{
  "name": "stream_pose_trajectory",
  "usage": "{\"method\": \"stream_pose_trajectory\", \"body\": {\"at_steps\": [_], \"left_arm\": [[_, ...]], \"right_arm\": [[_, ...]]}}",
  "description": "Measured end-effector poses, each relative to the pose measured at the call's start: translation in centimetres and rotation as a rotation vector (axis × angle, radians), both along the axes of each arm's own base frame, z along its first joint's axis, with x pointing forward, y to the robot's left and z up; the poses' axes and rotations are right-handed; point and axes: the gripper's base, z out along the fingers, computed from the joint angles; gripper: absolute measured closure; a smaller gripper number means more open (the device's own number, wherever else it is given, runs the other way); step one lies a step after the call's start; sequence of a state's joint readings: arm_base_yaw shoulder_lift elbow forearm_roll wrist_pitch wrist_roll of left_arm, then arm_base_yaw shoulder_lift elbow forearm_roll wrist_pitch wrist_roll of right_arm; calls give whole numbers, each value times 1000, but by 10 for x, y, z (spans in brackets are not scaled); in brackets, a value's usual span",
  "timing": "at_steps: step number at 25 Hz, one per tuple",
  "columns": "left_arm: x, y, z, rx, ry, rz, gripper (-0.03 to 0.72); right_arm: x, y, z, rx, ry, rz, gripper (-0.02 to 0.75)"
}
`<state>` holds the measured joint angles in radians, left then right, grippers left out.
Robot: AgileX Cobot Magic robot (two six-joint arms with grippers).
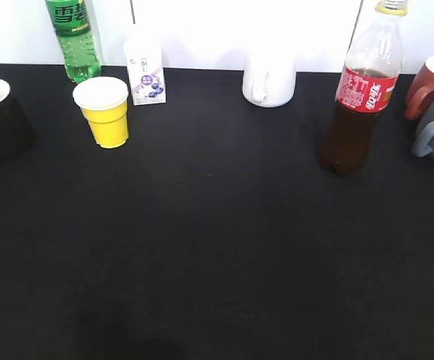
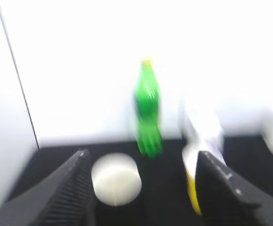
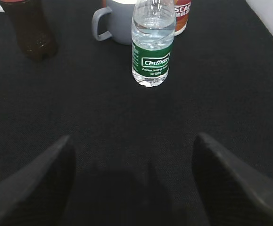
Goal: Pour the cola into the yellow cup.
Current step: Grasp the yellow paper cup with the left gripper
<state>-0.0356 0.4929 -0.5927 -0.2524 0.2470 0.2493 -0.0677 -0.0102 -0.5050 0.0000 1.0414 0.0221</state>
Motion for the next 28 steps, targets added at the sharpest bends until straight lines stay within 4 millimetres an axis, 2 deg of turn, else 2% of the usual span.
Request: {"method": "stream_pose_trajectory", "body": {"at_steps": [2,3,4,5,9,11,13,14,17,20,21,28], "left_arm": [[32,-6,-5,-7,10,-25,163],[47,-16,-12,-11,38,-77,163],[61,-27,-24,-44,44,-115,163],[73,-40,-44,-67,62,-142,163],[84,-74,-129,-13,177,-200,163],[95,-91,-153,45,176,-215,172],[106,-101,-173,118,139,-235,219],[109,-106,-179,143,109,-260,236],[120,-111,-193,36,135,-239,237],[149,-113,-201,8,170,-188,64],[159,-114,-204,5,179,-172,46],[213,-123,-240,14,216,-122,40]], "right_arm": [[0,0,0,0,0,0,153],[0,0,0,0,0,0,153],[0,0,0,0,0,0,153],[0,0,0,0,0,0,153],[0,0,0,0,0,0,153],[0,0,0,0,0,0,153],[0,0,0,0,0,0,153],[0,0,0,0,0,0,153],[0,0,0,0,0,0,153],[0,0,0,0,0,0,153],[0,0,0,0,0,0,153],[0,0,0,0,0,0,153]]}}
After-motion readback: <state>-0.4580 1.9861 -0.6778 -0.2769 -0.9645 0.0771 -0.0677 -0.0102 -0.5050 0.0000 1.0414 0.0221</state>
